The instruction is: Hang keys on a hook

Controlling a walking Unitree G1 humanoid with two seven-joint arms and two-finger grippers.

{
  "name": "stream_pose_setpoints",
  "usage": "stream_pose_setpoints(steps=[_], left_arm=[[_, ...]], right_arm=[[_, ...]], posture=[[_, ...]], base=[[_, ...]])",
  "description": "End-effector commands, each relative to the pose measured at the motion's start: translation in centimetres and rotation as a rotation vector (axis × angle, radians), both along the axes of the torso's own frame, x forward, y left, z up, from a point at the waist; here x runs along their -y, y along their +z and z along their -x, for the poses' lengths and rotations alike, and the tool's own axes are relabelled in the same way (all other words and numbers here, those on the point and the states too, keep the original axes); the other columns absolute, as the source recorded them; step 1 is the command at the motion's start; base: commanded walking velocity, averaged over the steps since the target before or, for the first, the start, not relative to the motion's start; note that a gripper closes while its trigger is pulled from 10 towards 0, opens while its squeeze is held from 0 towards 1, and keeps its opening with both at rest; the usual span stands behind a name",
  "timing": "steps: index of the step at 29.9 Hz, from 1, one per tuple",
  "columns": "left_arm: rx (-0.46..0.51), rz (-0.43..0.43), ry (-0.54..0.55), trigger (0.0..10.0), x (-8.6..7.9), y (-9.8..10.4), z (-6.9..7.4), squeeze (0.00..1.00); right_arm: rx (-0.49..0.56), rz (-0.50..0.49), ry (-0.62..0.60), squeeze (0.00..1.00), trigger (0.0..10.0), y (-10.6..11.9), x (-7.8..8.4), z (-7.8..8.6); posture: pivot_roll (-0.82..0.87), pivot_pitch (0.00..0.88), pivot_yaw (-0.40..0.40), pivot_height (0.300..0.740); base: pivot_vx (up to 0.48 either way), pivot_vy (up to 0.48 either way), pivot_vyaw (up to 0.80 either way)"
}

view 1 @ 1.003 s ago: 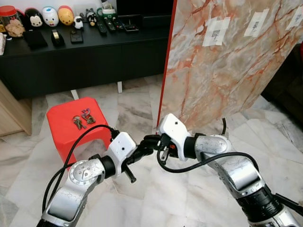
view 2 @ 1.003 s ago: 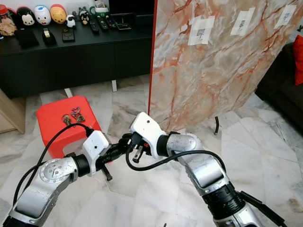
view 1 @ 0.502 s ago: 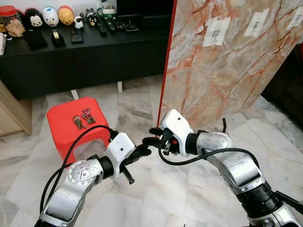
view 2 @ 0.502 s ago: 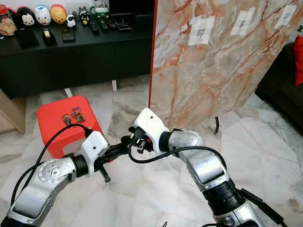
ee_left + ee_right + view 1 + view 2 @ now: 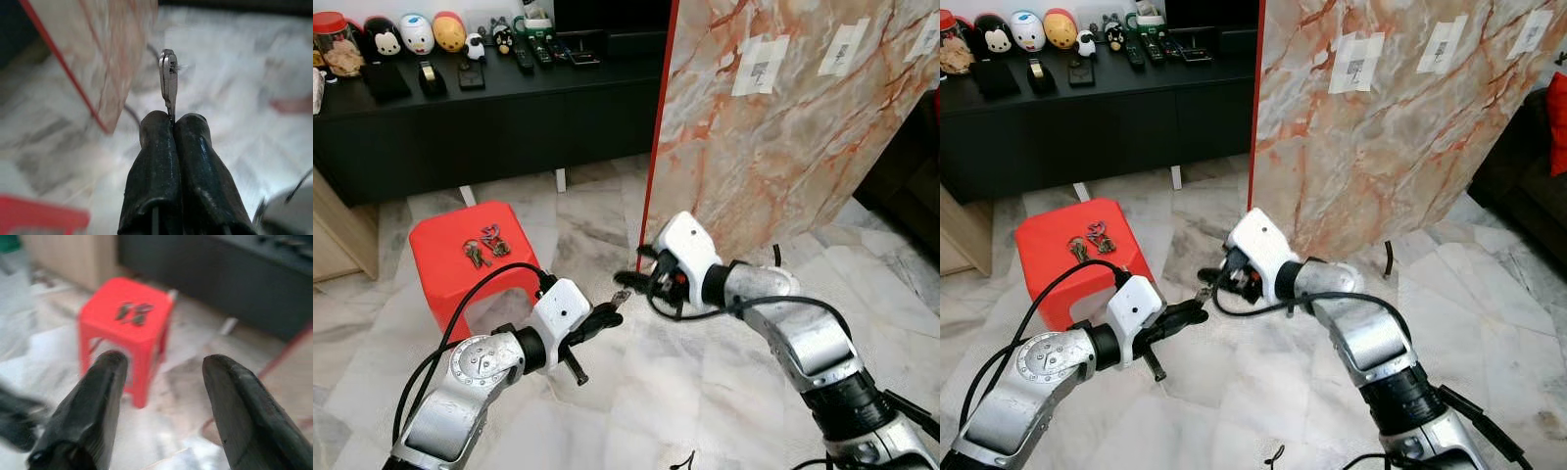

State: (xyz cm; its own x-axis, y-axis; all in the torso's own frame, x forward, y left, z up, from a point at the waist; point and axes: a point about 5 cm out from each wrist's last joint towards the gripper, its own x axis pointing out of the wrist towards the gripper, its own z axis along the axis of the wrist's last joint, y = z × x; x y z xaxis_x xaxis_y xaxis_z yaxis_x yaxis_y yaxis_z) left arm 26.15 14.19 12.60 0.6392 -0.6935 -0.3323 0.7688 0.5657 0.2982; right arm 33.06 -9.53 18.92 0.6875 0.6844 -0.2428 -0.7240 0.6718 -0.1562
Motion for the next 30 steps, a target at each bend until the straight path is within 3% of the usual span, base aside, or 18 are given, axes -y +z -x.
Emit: stream_pose_setpoints(steps=[1,4,6,8,10,14,15,18,20,21,22,23,24,25,26,27,28,30], left_arm=[[-0.011,-0.029,-0.029,0.0,0.4,-0.6,0.4,0.0],[-0.013,-0.042,-0.033,0.0,0.3,-0.6,0.4,0.0],[-0.009,-0.102,-0.034,0.0,0.0,-0.9,0.4,0.0],[-0.012,-0.192,-0.027,0.0,-0.7,-1.6,0.5,0.0],[-0.015,-0.218,-0.013,0.0,-1.1,-1.8,0.5,0.0],[-0.074,-0.392,0.049,0.0,-3.8,-4.2,1.0,0.0],[-0.074,-0.392,0.049,0.0,-3.8,-4.2,1.0,0.0],[-0.143,-0.413,0.18,0.0,-5.8,-6.6,1.2,0.0],[-0.219,-0.556,0.204,0.0,-7.4,-9.6,2.2,0.0],[-0.284,-0.718,0.159,0.0,-8.7,-12.2,3.7,0.0],[-0.284,-0.718,0.159,0.0,-8.7,-12.2,3.7,0.0],[-0.345,-0.872,0.081,0.0,-9.9,-14.5,5.5,0.0],[-0.345,-0.872,0.081,0.0,-9.9,-14.5,5.5,0.0],[-0.363,-0.961,0.069,0.0,-10.8,-15.5,6.4,0.0],[-0.379,-0.971,0.099,0.8,-11.1,-15.8,6.6,0.0],[-0.39,-0.973,0.122,0.8,-11.2,-16.0,6.7,0.0],[-0.416,-1.003,0.132,10.0,-11.6,-16.3,7.0,0.0],[-0.441,-1.032,0.127,10.0,-11.9,-16.9,7.4,0.0]], right_arm=[[0.021,-0.019,-0.073,0.0,10.0,0.5,1.1,-0.7],[0.027,-0.032,-0.121,0.0,10.0,0.8,1.9,-1.0],[0.033,-0.04,-0.168,0.0,10.0,1.0,2.7,-1.4],[0.047,-0.06,-0.252,0.0,10.0,1.3,4.2,-1.9],[0.052,-0.08,-0.304,0.0,10.0,1.5,5.1,-2.2],[0.051,-0.116,-0.535,0.0,10.0,1.1,9.3,-3.0],[0.051,-0.116,-0.535,0.0,10.0,1.1,9.3,-3.0],[-0.03,-0.097,-0.636,0.0,10.0,-1.7,11.0,-2.9],[-0.11,-0.056,-0.669,0.0,10.0,-4.8,11.5,-2.3],[-0.174,-0.02,-0.688,0.0,10.0,-7.4,11.5,-1.6],[-0.174,-0.02,-0.688,0.0,10.0,-7.4,11.5,-1.6],[-0.251,-0.004,-0.714,0.0,10.0,-9.9,11.5,-0.8],[-0.251,-0.004,-0.714,0.0,10.0,-9.9,11.5,-0.8],[-0.296,0.028,-0.726,0.0,10.0,-11.8,11.5,0.0],[-0.319,0.037,-0.731,0.0,10.0,-12.6,11.5,0.4],[-0.334,0.041,-0.736,0.0,10.0,-13.2,11.4,0.6],[-0.36,0.068,-0.739,0.0,10.0,-14.3,11.4,1.1],[-0.397,0.136,-0.734,0.0,10.0,-16.1,11.3,2.1]], posture=[[0.14,0.137,-0.12,0.74],[0.14,0.137,-0.12,0.74],[0.14,0.137,-0.118,0.74],[0.14,0.136,-0.113,0.74],[0.14,0.136,-0.112,0.74],[0.13,0.133,-0.096,0.74],[0.13,0.133,-0.096,0.74],[0.13,0.129,-0.085,0.74],[0.13,0.128,-0.081,0.74],[0.13,0.12,-0.072,0.74],[0.13,0.12,-0.072,0.74],[0.13,0.114,-0.066,0.74],[0.13,0.114,-0.066,0.74],[0.13,0.112,-0.064,0.74],[0.14,0.103,-0.059,0.74],[0.14,0.1,-0.059,0.74],[0.14,0.096,-0.058,0.74],[0.14,0.095,-0.057,0.74]], base=[[0.0,0.0,0.0],[0.0,0.0,0.0],[0.0,0.0,0.0],[0.0,0.0,0.0],[0.0,0.0,0.0],[0.0,0.0,0.0],[0.0,0.0,0.0],[0.0,0.0,0.0],[0.0,0.0,0.0],[0.0,0.0,0.0],[0.0,0.0,0.0],[0.0,0.0,0.0],[0.0,0.0,0.0],[0.0,0.0,0.0],[0.0,0.0,0.0],[0.0,0.0,0.0],[0.0,0.0,0.0],[0.0,0.0,0.0]])
